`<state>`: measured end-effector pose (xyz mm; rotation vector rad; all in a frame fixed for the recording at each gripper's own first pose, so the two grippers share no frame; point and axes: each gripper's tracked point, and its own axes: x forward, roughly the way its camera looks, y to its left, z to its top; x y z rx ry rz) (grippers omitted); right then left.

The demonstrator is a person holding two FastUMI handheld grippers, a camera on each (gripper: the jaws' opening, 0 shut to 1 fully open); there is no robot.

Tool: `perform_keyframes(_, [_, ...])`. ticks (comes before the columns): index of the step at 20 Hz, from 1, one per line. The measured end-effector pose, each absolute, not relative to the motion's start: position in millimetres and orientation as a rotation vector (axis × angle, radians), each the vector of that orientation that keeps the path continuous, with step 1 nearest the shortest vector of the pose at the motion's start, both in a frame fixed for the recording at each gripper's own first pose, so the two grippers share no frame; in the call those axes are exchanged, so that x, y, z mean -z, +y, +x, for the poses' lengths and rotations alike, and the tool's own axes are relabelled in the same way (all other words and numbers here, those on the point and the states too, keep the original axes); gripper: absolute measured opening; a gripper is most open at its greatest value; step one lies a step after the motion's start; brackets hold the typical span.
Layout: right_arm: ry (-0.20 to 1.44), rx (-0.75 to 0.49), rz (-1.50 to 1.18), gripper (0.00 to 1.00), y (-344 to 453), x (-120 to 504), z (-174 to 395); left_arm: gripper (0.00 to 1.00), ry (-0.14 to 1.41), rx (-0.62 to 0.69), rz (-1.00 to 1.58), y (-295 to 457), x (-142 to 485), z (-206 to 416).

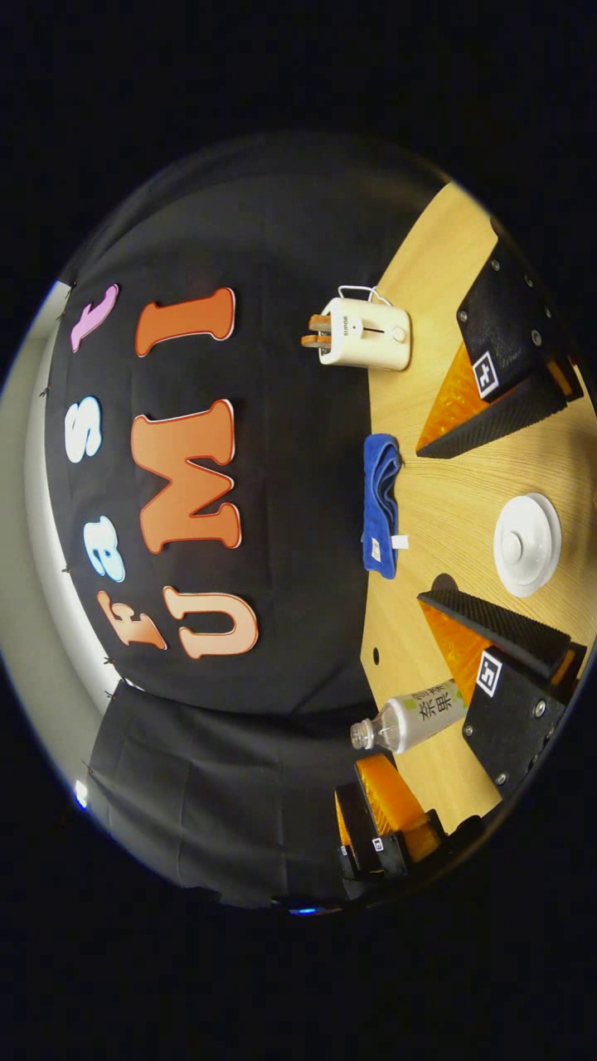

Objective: Open the teacup lid with one hand, grasp the water bottle and pour water into the teacup with the other hand; after pouring, place the water bottle on the coaster and then close the teacup lid.

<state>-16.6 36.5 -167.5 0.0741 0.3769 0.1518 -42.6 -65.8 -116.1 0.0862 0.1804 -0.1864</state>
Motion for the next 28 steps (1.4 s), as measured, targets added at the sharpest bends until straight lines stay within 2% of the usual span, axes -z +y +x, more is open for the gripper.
perform_keyframes(6, [0.480, -0.187, 0.004, 0.91, 47, 210, -25, 0.99, 0.250, 0.195, 0.072, -67, 146, -49])
perform_keyframes(9, [0.539, -0.187, -0.013, 0.72, 46, 232, -29, 0.99, 0.267, 0.195, 0.065, -66, 152, -50])
perform_keyframes(10, [0.549, -0.190, -0.007, 0.76, 48, 234, -28, 1.00, 0.271, 0.196, 0.065, -66, 154, -50])
perform_keyframes(12, [0.557, -0.195, -0.006, 0.74, 51, 237, -28, 1.00, 0.276, 0.198, 0.069, -66, 157, -50])
perform_keyframes(14, [0.561, -0.201, -0.020, 0.61, 53, 241, -26, 1.00, 0.282, 0.201, 0.076, -67, 161, -50])
perform_keyframes(18, [0.580, -0.223, -0.056, 0.52, 59, 249, -30, 1.00, 0.294, 0.208, 0.072, -71, 167, -51])
perform_keyframes(20, [0.584, -0.226, -0.065, 0.41, 61, 249, -30, 1.00, 0.296, 0.210, 0.069, -71, 167, -50])
perform_keyframes(22, [0.588, -0.229, -0.058, 0.39, 62, 250, -29, 1.00, 0.302, 0.213, 0.069, -72, 170, -50])
perform_keyframes(24, [0.598, -0.227, -0.041, 0.31, 63, 250, -28, 1.00, 0.316, 0.219, 0.061, -73, 173, -50])
perform_keyframes(25, [0.603, -0.235, -0.032, 0.23, 65, 250, -29, 1.00, 0.322, 0.224, 0.052, -75, 175, -51])
perform_keyframes(26, [0.603, -0.238, -0.033, 0.27, 65, 249, -29, 1.00, 0.325, 0.226, 0.046, -75, 176, -52])
perform_keyframes(28, [0.603, -0.235, -0.024, 0.24, 65, 249, -28, 1.00, 0.331, 0.231, 0.046, -78, 178, -52])
